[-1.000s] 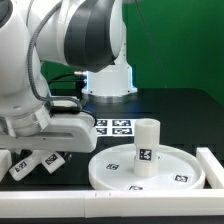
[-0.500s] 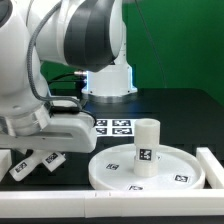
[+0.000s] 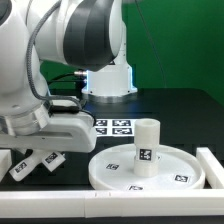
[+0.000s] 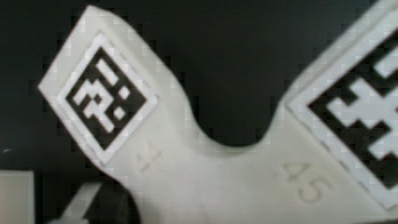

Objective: Assemble round table

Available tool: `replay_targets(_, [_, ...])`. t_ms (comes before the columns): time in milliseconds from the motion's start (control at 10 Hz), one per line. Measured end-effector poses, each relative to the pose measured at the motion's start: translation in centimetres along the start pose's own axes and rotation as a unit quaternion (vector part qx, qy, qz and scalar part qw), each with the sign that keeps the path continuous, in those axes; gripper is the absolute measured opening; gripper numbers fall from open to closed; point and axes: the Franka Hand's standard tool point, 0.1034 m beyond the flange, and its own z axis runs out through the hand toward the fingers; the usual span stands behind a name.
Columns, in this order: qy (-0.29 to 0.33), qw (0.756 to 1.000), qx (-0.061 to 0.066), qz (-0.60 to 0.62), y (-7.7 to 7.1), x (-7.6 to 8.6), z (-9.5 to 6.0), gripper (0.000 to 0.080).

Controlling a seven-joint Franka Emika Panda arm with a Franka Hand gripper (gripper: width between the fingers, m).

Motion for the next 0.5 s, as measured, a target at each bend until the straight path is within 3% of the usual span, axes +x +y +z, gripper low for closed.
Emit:
replay_targets(200, [-0.003, 0.999, -0.037, -0.020, -0.8, -0.3, -1.2, 0.0433])
replay_targets(500, [-0.003, 0.996, -0.072, -0.049, -3.6, -1.6, -4.0, 0.0433])
